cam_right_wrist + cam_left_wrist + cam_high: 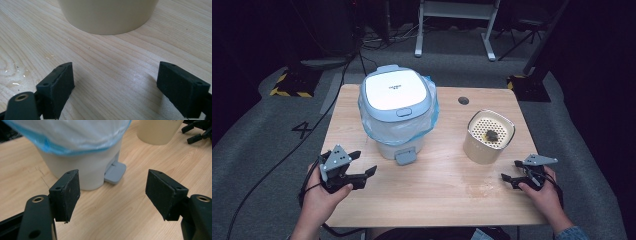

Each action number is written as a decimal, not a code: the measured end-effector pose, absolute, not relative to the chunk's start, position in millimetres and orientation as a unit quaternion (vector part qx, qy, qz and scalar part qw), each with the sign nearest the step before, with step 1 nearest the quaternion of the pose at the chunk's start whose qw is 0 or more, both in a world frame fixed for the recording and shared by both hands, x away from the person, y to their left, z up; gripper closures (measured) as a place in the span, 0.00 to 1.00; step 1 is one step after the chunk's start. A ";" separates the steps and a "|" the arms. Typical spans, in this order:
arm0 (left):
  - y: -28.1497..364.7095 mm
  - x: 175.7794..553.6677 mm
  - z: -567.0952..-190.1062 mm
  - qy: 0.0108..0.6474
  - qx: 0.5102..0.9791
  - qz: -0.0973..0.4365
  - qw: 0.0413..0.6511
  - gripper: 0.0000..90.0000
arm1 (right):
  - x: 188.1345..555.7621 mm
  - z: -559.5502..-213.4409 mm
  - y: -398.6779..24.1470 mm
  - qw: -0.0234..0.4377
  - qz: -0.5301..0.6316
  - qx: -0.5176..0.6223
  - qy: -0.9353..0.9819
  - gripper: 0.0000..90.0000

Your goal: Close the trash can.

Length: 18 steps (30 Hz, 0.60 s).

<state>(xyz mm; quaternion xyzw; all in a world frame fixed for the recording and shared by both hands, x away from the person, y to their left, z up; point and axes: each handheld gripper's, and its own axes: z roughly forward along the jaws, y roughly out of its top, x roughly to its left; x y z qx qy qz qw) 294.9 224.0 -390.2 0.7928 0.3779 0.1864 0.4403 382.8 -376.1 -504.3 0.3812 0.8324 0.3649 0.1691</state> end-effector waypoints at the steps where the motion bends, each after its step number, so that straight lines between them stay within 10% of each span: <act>1: 225.6 295.2 -394.1 0.382 0.794 0.183 0.437 0.31 | 382.8 -504.3 -376.1 0.169 0.365 0.381 0.832 0.16; 18: 233.4 302.8 -458.9 0.428 0.806 0.156 0.379 0.31 | 382.8 -504.3 -376.1 0.169 0.365 0.381 0.832 0.16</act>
